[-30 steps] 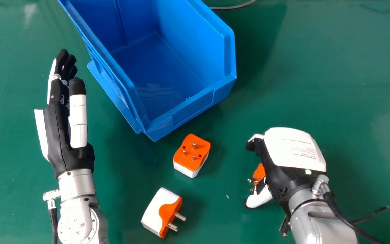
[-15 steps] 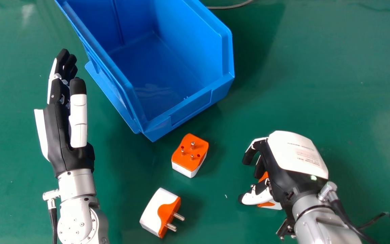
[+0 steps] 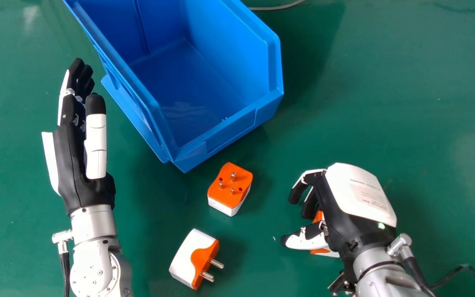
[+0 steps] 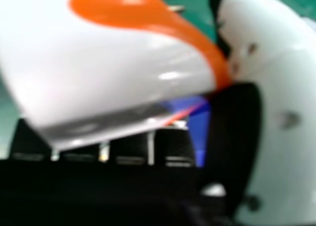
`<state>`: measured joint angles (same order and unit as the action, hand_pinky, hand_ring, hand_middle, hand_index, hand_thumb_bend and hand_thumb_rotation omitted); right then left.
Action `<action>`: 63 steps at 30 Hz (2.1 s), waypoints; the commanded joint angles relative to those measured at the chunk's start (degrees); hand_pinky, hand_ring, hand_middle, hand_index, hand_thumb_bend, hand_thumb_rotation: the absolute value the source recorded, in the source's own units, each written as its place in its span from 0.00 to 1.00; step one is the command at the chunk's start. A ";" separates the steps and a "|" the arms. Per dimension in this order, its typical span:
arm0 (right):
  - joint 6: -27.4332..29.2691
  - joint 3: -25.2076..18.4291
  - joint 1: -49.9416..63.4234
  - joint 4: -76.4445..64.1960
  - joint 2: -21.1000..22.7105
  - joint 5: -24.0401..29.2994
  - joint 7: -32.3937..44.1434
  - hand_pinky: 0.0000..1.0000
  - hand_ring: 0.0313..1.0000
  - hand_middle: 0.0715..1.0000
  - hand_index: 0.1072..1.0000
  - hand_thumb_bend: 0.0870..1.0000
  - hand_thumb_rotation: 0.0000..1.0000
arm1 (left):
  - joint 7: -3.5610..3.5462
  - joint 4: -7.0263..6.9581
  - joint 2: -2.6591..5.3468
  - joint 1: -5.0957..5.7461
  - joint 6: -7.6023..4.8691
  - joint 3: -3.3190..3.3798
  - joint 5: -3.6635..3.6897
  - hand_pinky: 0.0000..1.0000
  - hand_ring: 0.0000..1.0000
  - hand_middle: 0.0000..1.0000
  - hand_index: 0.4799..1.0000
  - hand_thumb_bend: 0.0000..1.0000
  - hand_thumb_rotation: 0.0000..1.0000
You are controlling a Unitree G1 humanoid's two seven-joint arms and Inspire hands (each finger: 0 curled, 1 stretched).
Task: Pick all objects and put in blue box
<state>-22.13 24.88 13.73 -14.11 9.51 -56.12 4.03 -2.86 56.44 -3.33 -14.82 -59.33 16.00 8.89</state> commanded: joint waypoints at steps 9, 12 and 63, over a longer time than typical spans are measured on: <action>0.63 0.08 0.52 0.87 -0.23 1.35 -3.12 0.34 0.42 0.41 0.46 0.47 0.00 | -0.22 -0.73 -0.09 -0.19 -0.82 -0.26 -0.55 0.94 0.94 0.92 0.79 0.82 0.83; 1.30 -0.11 0.52 1.22 -0.29 2.35 -4.62 0.33 0.40 0.42 0.47 0.47 0.00 | -0.34 -0.82 -0.05 -0.09 -0.72 -0.27 -0.43 0.94 0.94 0.92 0.79 0.82 0.83; -5.62 2.02 7.45 -15.79 2.46 -22.32 17.26 1.00 1.00 1.00 1.00 1.00 0.26 | -0.64 -0.79 0.10 0.31 -1.06 -0.04 -0.12 0.93 0.93 0.91 0.77 0.82 0.83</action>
<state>-27.11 27.40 20.52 -27.61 12.43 -76.55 21.17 -3.43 56.67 -3.24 -14.72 -59.35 16.09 9.05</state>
